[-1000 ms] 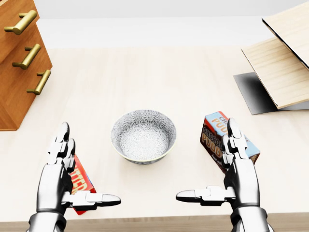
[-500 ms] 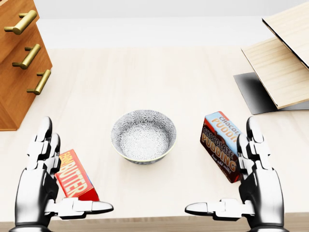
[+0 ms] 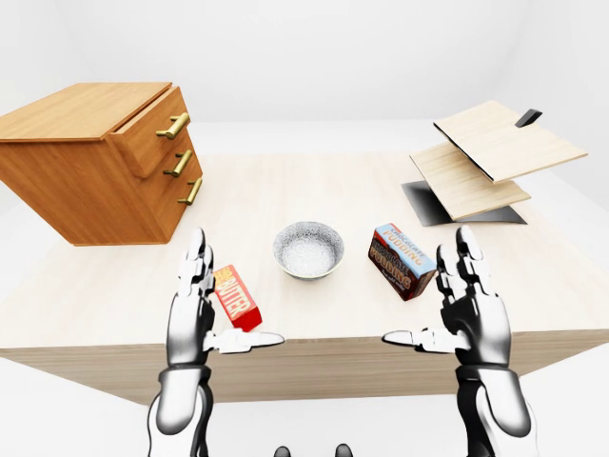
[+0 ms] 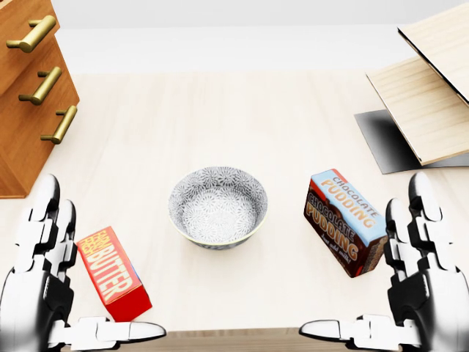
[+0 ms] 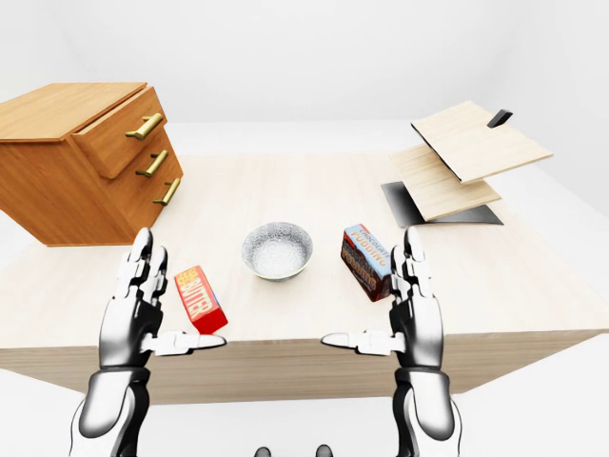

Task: Close the top drawer of the cabinet and put the bowl on top of it.

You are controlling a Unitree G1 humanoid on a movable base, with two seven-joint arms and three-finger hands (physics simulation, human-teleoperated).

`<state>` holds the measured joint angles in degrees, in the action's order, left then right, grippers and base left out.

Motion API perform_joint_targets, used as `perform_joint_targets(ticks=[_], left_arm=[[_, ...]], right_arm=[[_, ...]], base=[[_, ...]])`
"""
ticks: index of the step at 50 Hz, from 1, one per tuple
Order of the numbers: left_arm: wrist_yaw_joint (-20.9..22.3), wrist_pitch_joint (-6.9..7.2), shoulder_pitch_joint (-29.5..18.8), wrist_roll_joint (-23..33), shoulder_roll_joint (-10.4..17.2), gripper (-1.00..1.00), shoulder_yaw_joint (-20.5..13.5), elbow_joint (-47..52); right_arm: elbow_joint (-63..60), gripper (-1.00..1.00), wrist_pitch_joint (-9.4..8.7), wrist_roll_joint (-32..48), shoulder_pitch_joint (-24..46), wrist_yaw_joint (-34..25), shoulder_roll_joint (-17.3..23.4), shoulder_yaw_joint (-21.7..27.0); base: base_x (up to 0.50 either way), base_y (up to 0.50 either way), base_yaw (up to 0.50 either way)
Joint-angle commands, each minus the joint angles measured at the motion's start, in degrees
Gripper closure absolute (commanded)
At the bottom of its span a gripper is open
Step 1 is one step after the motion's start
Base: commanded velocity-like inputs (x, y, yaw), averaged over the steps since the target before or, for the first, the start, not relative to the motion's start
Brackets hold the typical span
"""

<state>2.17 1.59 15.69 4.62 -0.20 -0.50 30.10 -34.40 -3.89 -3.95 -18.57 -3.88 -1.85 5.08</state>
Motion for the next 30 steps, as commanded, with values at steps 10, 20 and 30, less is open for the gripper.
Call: perform_joint_targets(ticks=[10,20,30], left_arm=[[-0.2,-3.74,7.3,2.2,0.2,-1.0,3.1,8.5],[-1.1,-4.23,8.0,2.4,0.9,-1.0,4.4,8.9],[-1.3,-4.2,7.7,2.1,1.1,-1.0,4.3,8.6]], right_arm=[[-3.7,-1.0,0.74,-0.9,-2.0,-0.9,-1.4,1.3],[-5.0,-1.0,3.1,-2.1,-3.9,-2.0,-1.5,1.3],[-4.9,-1.0,3.27,-1.9,-4.0,-2.1,-1.6,1.1]], base=[[0.0,0.0,0.0],[0.14,0.0,0.0],[0.28,0.0,0.0]])
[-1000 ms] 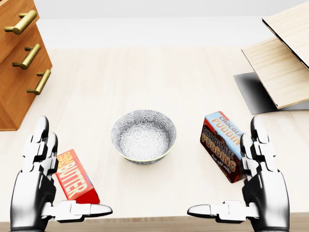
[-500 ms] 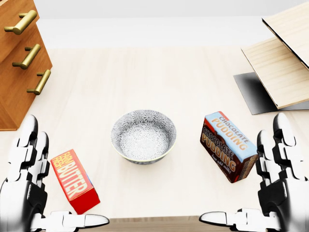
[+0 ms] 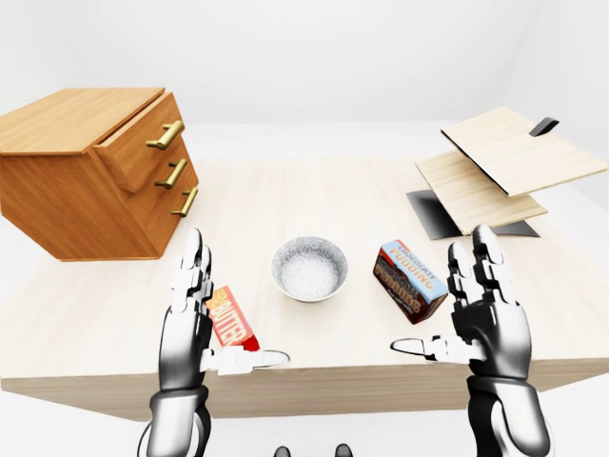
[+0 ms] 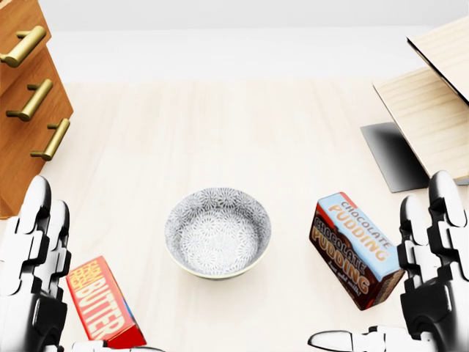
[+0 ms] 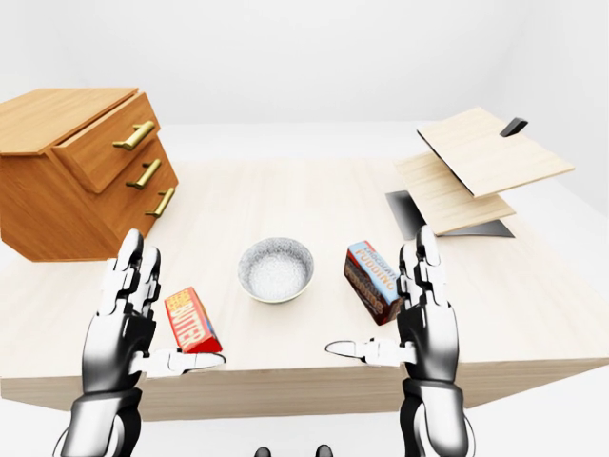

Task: Close the top drawer of the cabinet and put the bowl on top of it.

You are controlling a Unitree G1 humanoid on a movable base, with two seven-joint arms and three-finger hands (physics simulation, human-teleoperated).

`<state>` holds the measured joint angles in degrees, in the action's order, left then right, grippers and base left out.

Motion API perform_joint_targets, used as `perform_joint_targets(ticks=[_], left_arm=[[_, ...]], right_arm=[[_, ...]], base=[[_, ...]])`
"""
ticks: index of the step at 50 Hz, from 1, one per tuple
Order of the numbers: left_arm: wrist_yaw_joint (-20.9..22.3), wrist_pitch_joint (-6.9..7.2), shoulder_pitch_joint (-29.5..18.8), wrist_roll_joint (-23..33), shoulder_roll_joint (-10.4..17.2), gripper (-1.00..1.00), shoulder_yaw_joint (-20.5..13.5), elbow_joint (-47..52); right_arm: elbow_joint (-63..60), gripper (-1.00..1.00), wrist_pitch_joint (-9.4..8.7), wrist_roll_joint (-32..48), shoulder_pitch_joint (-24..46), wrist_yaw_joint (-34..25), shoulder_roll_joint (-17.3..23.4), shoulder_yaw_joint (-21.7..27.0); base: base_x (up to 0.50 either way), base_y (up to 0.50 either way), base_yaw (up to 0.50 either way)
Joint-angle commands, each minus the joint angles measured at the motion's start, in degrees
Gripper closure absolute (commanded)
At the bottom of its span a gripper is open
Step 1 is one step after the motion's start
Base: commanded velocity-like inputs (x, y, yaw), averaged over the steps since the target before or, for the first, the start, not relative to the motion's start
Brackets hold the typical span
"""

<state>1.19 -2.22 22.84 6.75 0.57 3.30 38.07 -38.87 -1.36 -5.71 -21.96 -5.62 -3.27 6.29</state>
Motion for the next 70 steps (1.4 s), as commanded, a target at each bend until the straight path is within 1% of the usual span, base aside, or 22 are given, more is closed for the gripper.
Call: perform_joint_targets(ticks=[1,9,22,23,24,25,26,33,38,40,44,45,49,53,57,70], left_arm=[[-0.3,-0.41,0.6,0.0,0.3,-1.0,0.5,0.7],[-0.3,-0.58,0.7,0.0,0.3,-1.0,0.5,0.7],[-0.3,-0.5,0.6,0.0,0.3,-1.0,0.4,0.6],[-0.3,-0.48,0.5,-0.1,0.3,-1.0,0.4,0.6],[-0.3,-0.52,0.5,0.0,0.3,-1.0,0.4,0.5],[-0.4,-0.56,0.5,0.0,0.3,-1.0,0.5,0.5],[-0.3,-0.54,0.6,0.0,0.3,-1.0,0.5,0.6],[-0.3,-0.44,0.3,0.0,0.3,-1.0,0.3,0.4],[-0.4,-0.51,0.4,0.1,0.2,-1.0,0.4,0.5],[-0.4,-0.48,0.4,0.1,0.2,-1.0,0.5,0.5],[-0.4,-0.54,0.5,0.1,0.3,-1.0,0.6,0.4],[-0.5,-0.56,0.5,0.1,0.3,-1.0,0.6,0.5],[-0.5,-0.37,0.6,0.0,0.3,-1.0,0.6,0.8],[-0.5,-0.43,0.5,0.1,0.3,-1.0,0.5,0.6],[-0.5,-0.43,0.6,0.1,0.3,-1.0,0.6,0.7],[-0.4,-0.49,0.4,0.1,0.3,-1.0,0.4,0.3]], right_arm=[[-0.5,-1.0,0.78,-0.1,-0.7,-0.4,-0.2,-0.1],[-0.3,-1.0,1.15,-0.2,-0.9,-0.5,-0.2,-0.1],[-0.2,-1.0,0.96,0.2,-0.8,-0.2,-0.2,-0.3],[-0.2,-1.0,0.56,0.4,-0.7,-0.1,-0.1,-0.4],[0.2,-1.0,1.3,1.0,-0.7,0.2,-0.2,-0.6],[0.4,-1.0,0.83,1.9,-0.2,1.4,-0.4,-0.4],[0.3,-1.0,0.73,1.2,-0.2,1.0,-0.2,-0.5],[0.5,-1.0,0.96,1.3,-0.1,1.4,-0.1,-0.3],[1.0,-1.0,0.53,1.5,0.4,1.7,0.0,-0.2],[0.7,-1.0,1.05,1.2,0.2,1.8,-0.1,0.0],[0.6,-1.0,2.83,2.0,-0.4,2.2,-0.4,-0.1],[0.5,-1.0,2.77,1.9,-0.5,2.1,-0.4,-0.2],[0.9,-1.0,3.51,2.2,-0.5,2.1,-0.3,-0.4],[1.1,-1.0,3.16,2.3,-0.3,2.3,-0.2,-0.4],[1.2,-1.0,3.68,2.6,-0.6,2.3,-0.2,-0.6],[1.3,-1.0,3.54,2.5,-0.5,2.2,0.0,-0.8]], base=[[0.29,0.0,0.0],[0.29,0.0,0.0],[0.29,0.0,0.0],[0.23,0.0,0.0],[0.0,0.0,0.0],[0.0,0.0,0.0],[0.0,0.0,0.0],[0.0,0.0,0.0],[0.0,0.0,0.0],[0.0,0.0,0.0],[0.0,0.0,0.0],[0.0,0.0,0.0],[0.0,0.0,0.0],[0.0,0.12,0.0],[0.0,0.17,0.0],[0.0,0.24,0.0]])
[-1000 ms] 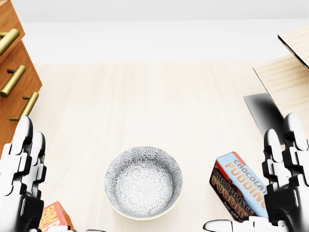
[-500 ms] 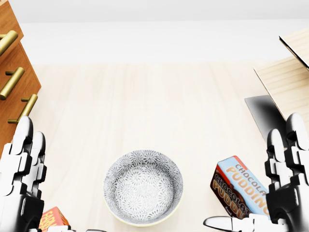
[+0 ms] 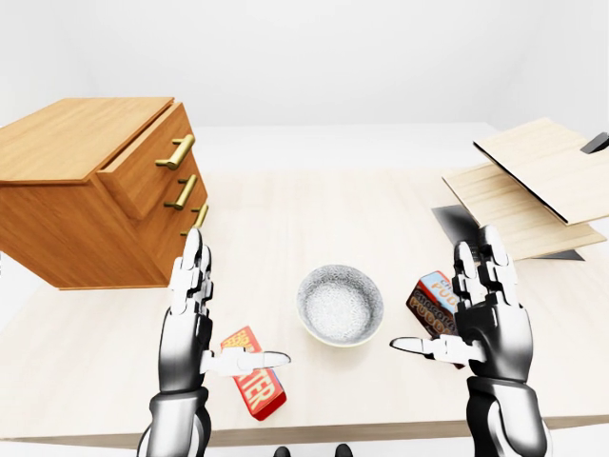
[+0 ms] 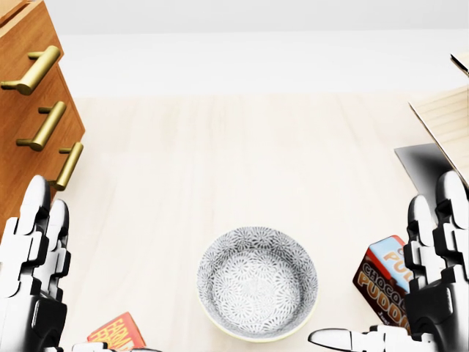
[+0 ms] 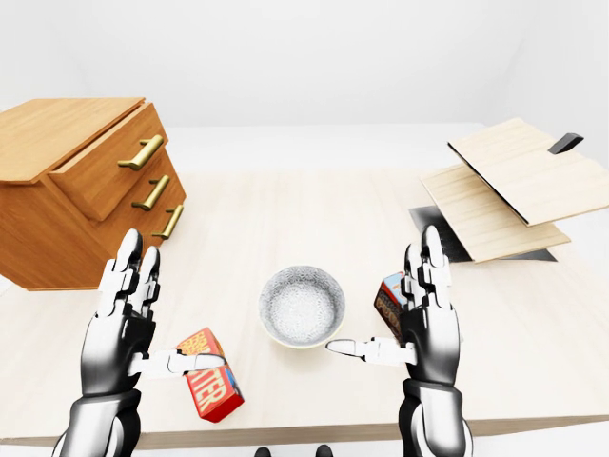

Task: Close the top drawer of the cabinet and put the bowl on top of it.

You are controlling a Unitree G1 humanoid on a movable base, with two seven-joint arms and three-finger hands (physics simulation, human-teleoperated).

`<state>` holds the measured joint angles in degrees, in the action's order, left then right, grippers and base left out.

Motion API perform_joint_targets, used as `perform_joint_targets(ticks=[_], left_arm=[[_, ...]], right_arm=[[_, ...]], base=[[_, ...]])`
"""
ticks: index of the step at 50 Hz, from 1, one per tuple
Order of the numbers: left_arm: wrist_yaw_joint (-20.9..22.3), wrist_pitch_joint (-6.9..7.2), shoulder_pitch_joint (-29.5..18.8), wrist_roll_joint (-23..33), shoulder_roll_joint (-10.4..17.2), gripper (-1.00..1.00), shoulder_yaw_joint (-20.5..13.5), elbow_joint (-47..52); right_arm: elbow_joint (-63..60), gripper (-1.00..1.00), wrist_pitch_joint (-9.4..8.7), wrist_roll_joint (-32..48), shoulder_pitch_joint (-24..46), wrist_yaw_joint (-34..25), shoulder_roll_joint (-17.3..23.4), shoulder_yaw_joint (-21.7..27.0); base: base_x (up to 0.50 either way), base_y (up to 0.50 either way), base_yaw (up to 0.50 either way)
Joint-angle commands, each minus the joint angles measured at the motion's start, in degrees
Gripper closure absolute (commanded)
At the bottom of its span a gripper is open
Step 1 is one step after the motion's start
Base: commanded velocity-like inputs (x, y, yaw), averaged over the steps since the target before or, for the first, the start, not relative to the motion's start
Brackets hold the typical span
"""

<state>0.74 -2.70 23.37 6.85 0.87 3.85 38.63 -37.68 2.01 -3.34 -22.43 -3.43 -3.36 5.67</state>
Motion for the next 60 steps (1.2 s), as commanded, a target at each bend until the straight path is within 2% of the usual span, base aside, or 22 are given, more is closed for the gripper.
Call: perform_joint_targets(ticks=[1,24,30,32,39,42,43,47,48,51,52,54,57,60], left_arm=[[0.1,-0.01,-0.2,0.0,0.0,-1.0,-0.1,-0.2],[0.2,0.51,-1.5,0.5,-0.1,-1.0,-0.1,-2.0],[0.2,0.36,-1.7,0.6,0.0,-1.0,0.1,-2.7],[0.2,0.46,-2.2,0.9,0.1,-1.0,0.2,-3.5],[0.4,0.66,-4.8,2.8,0.4,-1.0,0.5,-7.9],[0.2,1.76,-6.6,3.5,0.2,-1.0,-0.2,-9.7],[0.0,2.54,-7.9,3.9,0.1,-1.0,-0.7,-11.1],[0.8,3.13,-9.3,4.2,0.1,-1.0,-0.9,-12.8],[1.0,4.17,-10.2,4.2,0.0,-1.0,-1.2,-13.7],[1.3,5.1,-11.4,4.6,0.0,-1.0,-1.3,-15.0],[1.3,6.1,-12.8,4.9,0.0,-1.0,-1.7,-16.6],[1.5,6.15,-13.4,4.8,0.0,-1.0,-1.9,-17.3],[2.0,7.56,-15.8,4.6,0.1,-1.0,-2.5,-18.8],[2.0,7.7,-17.4,5.3,0.0,-1.0,-2.5,-19.5]], right_arm=[[0.1,-1.0,0.23,0.2,-0.1,0.1,0.1,-0.2],[0.2,-1.0,0.31,0.1,-0.1,-0.2,0.2,-0.3],[0.1,-1.0,0.02,-0.2,-0.1,-0.2,0.1,-0.3],[0.0,-1.0,-0.68,-1.3,0.0,-0.7,0.3,-0.2],[0.3,-1.0,0.4,-1.2,-0.2,-1.0,0.2,-0.2],[0.3,-1.0,0.89,-1.6,-0.3,-1.2,0.2,-0.1],[0.4,-1.0,1.62,-1.6,-0.5,-1.3,0.1,-0.1],[0.3,-1.0,2.54,-1.7,-0.9,-1.4,0.0,0.0],[0.1,-1.0,2.99,-2.0,-1.2,-1.5,-0.1,0.1],[0.0,-1.0,2.99,-2.2,-1.3,-1.6,-0.2,0.3],[0.2,-1.0,2.99,-1.9,-1.2,-1.4,-0.4,0.4],[0.2,-1.0,2.99,-1.9,-1.2,-1.3,-0.4,0.4],[-0.2,-1.0,2.99,-2.2,-1.3,-1.5,-0.4,0.7],[-0.4,-1.0,2.99,-2.5,-1.1,-1.6,-0.4,1.2]], base=[[0.0,0.29,0.0],[0.0,0.29,0.0],[0.0,0.29,0.0],[0.0,0.14,0.0],[0.0,0.0,0.0],[0.0,0.0,0.0],[0.0,0.0,0.0],[0.0,0.0,0.0],[0.0,0.0,0.0],[0.0,0.0,0.0],[0.0,0.0,0.0],[0.0,0.0,0.0],[0.0,0.0,0.0],[0.0,0.0,0.0]])
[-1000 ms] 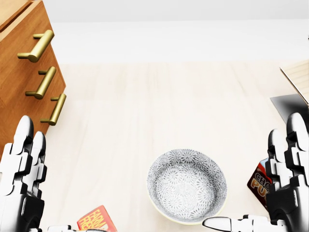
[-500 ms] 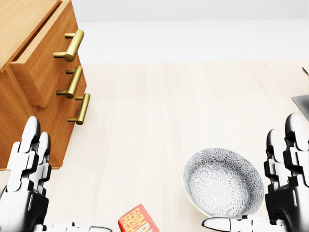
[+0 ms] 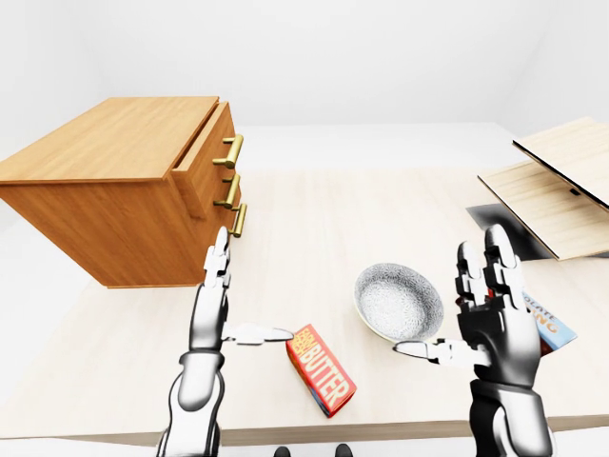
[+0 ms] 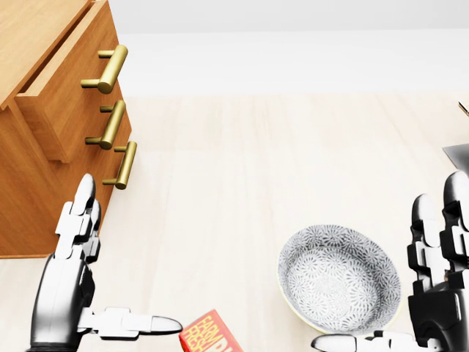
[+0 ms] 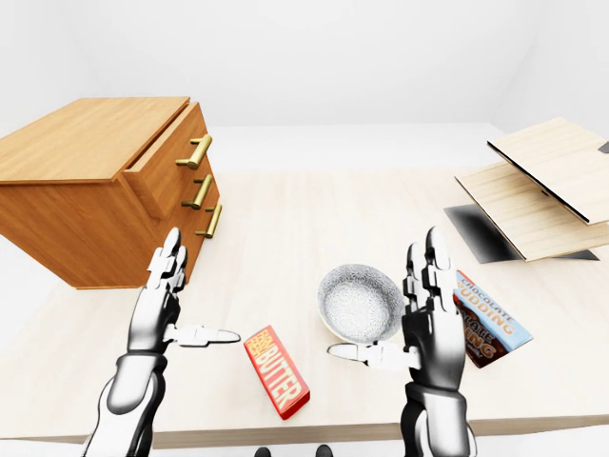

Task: Close the top drawer of the cabinet and put the bowl on top of it.

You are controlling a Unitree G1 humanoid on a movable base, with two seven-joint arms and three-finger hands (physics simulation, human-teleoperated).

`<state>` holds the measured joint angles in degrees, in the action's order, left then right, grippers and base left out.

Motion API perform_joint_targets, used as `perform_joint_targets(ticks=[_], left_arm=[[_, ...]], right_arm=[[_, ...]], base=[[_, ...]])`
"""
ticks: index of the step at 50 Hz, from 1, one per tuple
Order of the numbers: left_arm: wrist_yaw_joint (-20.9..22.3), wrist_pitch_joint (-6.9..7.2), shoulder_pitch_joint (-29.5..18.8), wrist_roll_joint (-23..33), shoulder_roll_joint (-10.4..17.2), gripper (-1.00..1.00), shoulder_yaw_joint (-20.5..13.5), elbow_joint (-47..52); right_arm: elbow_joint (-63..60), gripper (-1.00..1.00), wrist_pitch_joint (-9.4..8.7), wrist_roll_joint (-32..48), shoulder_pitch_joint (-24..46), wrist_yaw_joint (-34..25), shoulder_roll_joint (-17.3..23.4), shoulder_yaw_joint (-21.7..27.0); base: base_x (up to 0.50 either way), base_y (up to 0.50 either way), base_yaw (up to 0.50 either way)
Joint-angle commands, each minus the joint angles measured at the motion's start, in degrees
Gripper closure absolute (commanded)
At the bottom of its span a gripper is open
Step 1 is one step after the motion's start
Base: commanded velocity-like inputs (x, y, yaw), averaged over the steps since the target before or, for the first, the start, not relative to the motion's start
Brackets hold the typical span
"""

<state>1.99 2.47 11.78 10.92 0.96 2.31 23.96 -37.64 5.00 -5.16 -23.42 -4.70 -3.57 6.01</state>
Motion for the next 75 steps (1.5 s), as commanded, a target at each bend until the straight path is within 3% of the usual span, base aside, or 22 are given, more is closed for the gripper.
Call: perform_joint_targets(ticks=[1,11,15,20,35,40,52,57,66,69,75], left_arm=[[0.7,2.53,-6.2,1.4,-0.1,-1.0,-0.9,-5.1],[0.7,2.53,-11.6,3.0,-0.5,-1.0,0.3,-9.3],[1.0,2.53,-14.2,2.9,-0.3,-1.0,-0.1,-9.9],[1.4,2.53,-17.9,2.4,-0.2,-1.0,-0.9,-11.8],[2.6,2.53,-24.3,0.9,0.2,-1.0,-1.3,-15.5],[3.0,2.53,-26.8,-0.9,0.7,-1.0,-2.6,-17.4],[2.9,2.53,-32.4,-2.3,1.1,-1.0,-2.9,-22.5],[3.4,2.53,-33.5,-4.7,1.7,-1.0,-3.9,-22.6],[4.2,2.53,-34.4,-7.1,2.8,-1.0,-4.7,-23.5],[4.3,2.53,-34.8,-8.0,3.1,-1.0,-5.1,-24.1],[4.5,2.53,-36.2,-11.6,3.9,-1.0,-6.8,-25.5]], right_arm=[[-0.5,-1.0,0.0,-0.7,0.0,-0.3,-0.2,1.0],[-2.2,-1.0,-1.5,-2.3,0.7,-1.8,-1.2,3.9],[-2.2,-1.0,-1.26,-2.1,0.8,-1.9,-1.5,4.2],[-3.8,-1.0,-2.66,-3.6,0.1,-3.0,-1.6,4.9],[-7.1,-1.0,-4.42,-6.0,-0.2,-5.5,-3.5,8.9],[-7.5,-1.0,-6.3,-7.0,1.1,-5.7,-3.5,10.5],[-7.7,-1.0,-5.19,-8.1,1.0,-7.0,-4.6,12.3],[-7.9,-1.0,-5.62,-9.2,1.6,-7.2,-4.7,13.8],[-6.0,-1.0,-3.85,-9.1,2.2,-7.2,-4.5,13.6],[-5.8,-1.0,-2.01,-8.7,1.3,-7.6,-5.0,13.0],[-4.6,-1.0,-1.09,-8.6,2.0,-7.3,-4.6,12.6]], base=[[0.0,0.0,0.0],[0.0,0.0,0.0],[0.0,0.0,0.0],[0.0,0.0,0.0],[0.0,0.0,0.0],[0.0,0.0,0.0],[0.0,0.0,0.0],[0.0,0.0,0.0],[0.0,0.0,0.0],[0.0,0.0,0.0],[0.0,0.0,0.0]])
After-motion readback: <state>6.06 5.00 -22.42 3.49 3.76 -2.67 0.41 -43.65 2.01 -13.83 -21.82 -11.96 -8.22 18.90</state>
